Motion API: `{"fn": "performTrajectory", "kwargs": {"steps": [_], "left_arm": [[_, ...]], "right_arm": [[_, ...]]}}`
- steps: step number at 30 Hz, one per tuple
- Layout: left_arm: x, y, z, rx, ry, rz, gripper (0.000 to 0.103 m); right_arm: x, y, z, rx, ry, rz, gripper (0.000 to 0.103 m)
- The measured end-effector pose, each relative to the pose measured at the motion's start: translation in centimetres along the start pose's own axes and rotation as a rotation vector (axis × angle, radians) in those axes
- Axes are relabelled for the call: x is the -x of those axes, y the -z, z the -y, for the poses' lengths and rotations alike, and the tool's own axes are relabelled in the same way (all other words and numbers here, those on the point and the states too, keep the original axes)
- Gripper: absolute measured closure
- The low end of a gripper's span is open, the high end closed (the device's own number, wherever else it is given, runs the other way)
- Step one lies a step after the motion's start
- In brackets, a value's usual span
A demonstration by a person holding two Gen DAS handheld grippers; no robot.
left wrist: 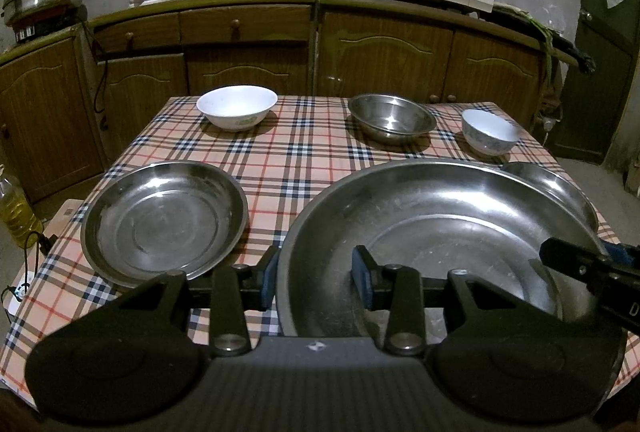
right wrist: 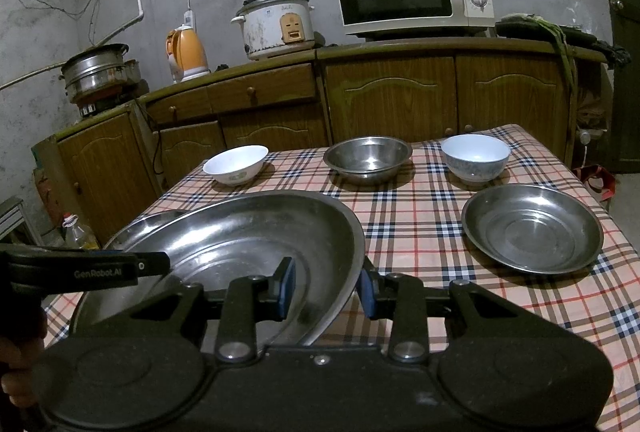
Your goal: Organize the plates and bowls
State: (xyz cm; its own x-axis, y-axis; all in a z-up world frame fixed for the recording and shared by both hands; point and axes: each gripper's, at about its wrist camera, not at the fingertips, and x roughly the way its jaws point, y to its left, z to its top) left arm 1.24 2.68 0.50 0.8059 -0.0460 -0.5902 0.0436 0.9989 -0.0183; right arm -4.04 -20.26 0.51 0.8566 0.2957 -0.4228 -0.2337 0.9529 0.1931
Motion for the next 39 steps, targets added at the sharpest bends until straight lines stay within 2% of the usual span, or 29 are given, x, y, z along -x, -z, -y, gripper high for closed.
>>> {"fn": "performTrajectory", "kwargs": {"steps": [39], "left_arm": [[-0.42, 0.20, -0.03, -0.008, -0.009, 0.006, 0.063]], "right_arm": [[-0.59, 0.57, 0.16, -0.006, 0.003, -0.009, 0.061]]}}
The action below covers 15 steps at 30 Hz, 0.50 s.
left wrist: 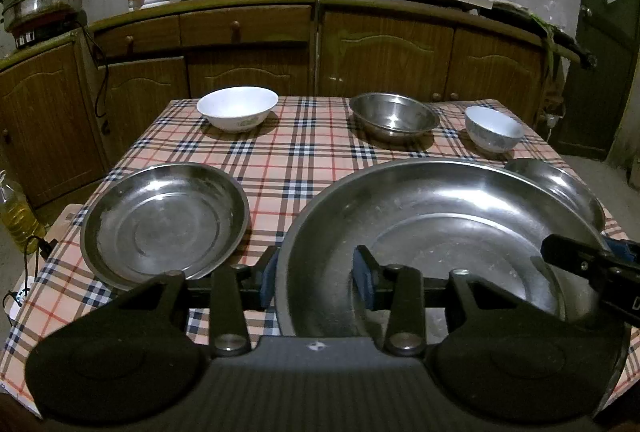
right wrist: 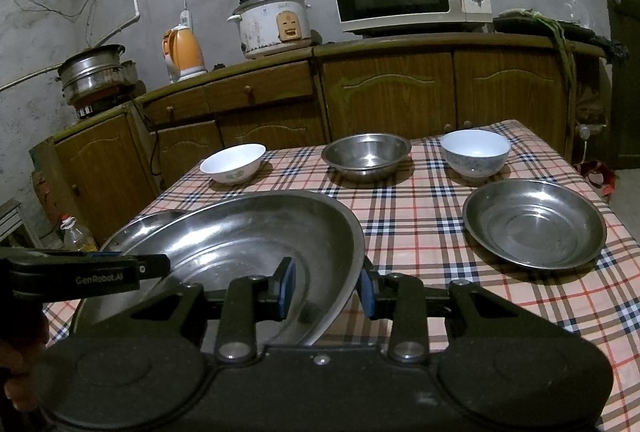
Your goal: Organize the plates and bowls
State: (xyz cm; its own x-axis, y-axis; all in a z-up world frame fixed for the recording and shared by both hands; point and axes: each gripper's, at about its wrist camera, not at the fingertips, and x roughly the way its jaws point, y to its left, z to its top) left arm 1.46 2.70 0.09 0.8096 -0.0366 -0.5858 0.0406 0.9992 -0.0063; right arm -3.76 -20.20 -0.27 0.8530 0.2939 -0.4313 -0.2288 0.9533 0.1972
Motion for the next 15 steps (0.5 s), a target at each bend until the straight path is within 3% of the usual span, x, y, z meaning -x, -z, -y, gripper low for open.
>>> {"fn": "performTrajectory", "kwargs": {"steps": [15], "left_arm": [[-0.80, 0.17, -0.03, -0.003, -0.001, -0.010, 0.062]], "right_arm": [[-0.86, -0.12, 0.00, -0.012, 0.004, -0.015, 0.061]]}}
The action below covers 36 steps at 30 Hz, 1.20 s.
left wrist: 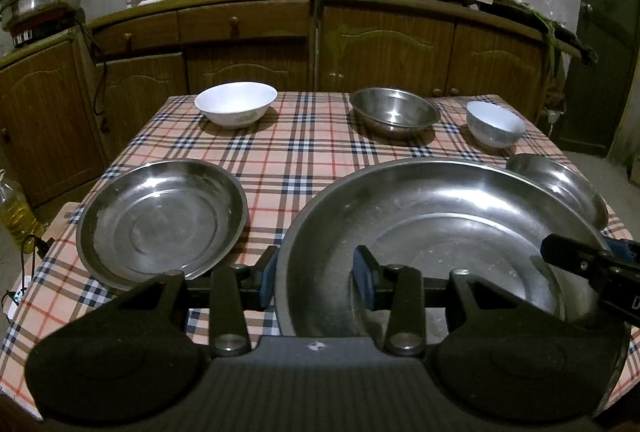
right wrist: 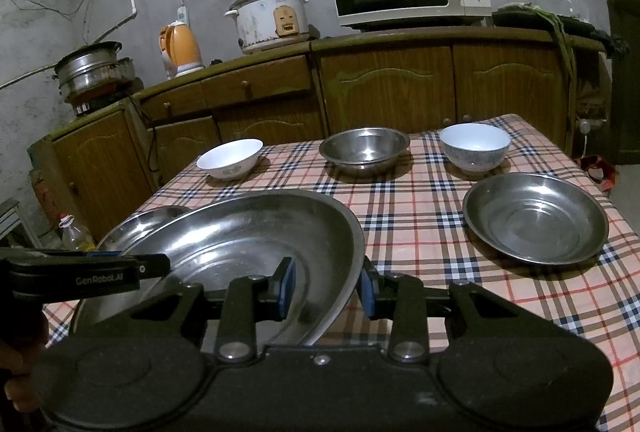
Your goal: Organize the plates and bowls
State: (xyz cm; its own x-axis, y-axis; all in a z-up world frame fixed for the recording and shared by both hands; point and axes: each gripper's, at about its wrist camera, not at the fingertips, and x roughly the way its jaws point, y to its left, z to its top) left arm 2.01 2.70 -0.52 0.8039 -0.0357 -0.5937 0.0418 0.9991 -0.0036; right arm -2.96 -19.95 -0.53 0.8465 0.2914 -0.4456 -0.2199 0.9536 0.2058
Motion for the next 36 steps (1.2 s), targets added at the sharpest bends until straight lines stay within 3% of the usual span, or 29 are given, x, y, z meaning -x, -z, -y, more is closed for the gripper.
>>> {"fn": "performTrajectory", "kwargs": {"steps": [15, 36], "left_arm": [[-0.8, -0.3, 0.2, -0.013, -0.003, -0.013, 0.062], [-1.3, -2.9, 0.8, -0.045, 0.017, -0.048, 0.060]], "right_arm": [[-0.8, -0.1, 0.1, -0.004, 0.007, -0.009, 0.061], [-1.2, -3.7, 0.4, -0.019, 0.040, -0.033, 0.061]]}}
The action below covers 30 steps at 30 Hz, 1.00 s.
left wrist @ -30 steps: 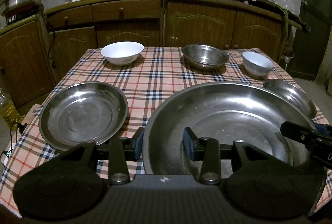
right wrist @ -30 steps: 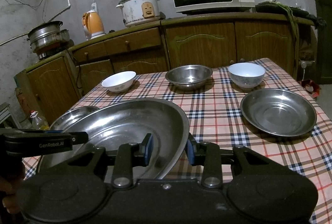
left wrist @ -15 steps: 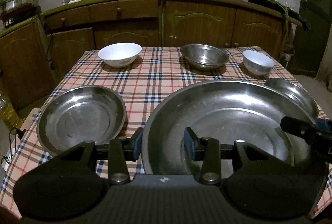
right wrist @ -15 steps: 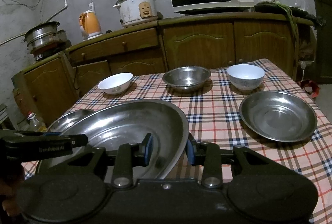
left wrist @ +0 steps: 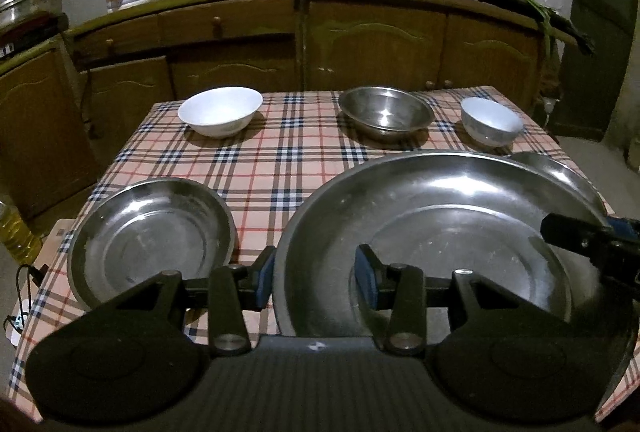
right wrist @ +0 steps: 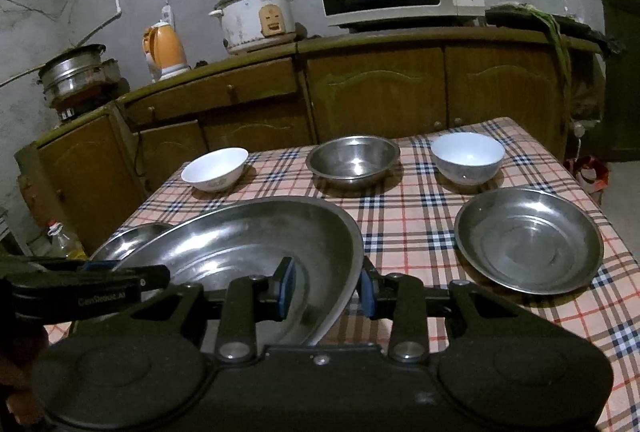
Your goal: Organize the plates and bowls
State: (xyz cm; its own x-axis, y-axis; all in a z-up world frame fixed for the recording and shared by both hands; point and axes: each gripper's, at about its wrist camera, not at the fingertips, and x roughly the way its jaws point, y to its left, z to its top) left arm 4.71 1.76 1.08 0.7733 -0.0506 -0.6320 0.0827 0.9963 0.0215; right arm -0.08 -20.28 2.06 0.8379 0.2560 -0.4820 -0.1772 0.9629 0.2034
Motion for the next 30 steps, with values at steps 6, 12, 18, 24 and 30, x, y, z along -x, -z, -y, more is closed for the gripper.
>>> {"fn": "performTrajectory", "kwargs": {"steps": [6, 12, 18, 24, 30], "left_arm": [[-0.6, -0.6, 0.0, -0.006, 0.016, -0.027, 0.060], [-1.1, -1.2, 0.0, -0.012, 0.025, -0.023, 0.060], [-1.7, -1.4, -0.1, -0.014, 0.017, -0.023, 0.060], [-2.2, -1.7, -0.1, -0.015, 0.008, -0.023, 0.060], [-2.7, -2.0, 0.1, -0.026, 0.006, -0.022, 0.060]], "right_arm": [[-0.3, -0.8, -0.1, -0.014, 0.017, -0.029, 0.061], [-0.9, -1.4, 0.0, -0.003, 0.028, -0.020, 0.061], [-1.8, -1.4, 0.1, 0.003, 0.024, -0.020, 0.061], [-2.5, -1.6, 0.2, 0.007, 0.016, -0.012, 0.061], [-3.0, -1.7, 0.4, 0.006, 0.016, -0.009, 0.061]]}}
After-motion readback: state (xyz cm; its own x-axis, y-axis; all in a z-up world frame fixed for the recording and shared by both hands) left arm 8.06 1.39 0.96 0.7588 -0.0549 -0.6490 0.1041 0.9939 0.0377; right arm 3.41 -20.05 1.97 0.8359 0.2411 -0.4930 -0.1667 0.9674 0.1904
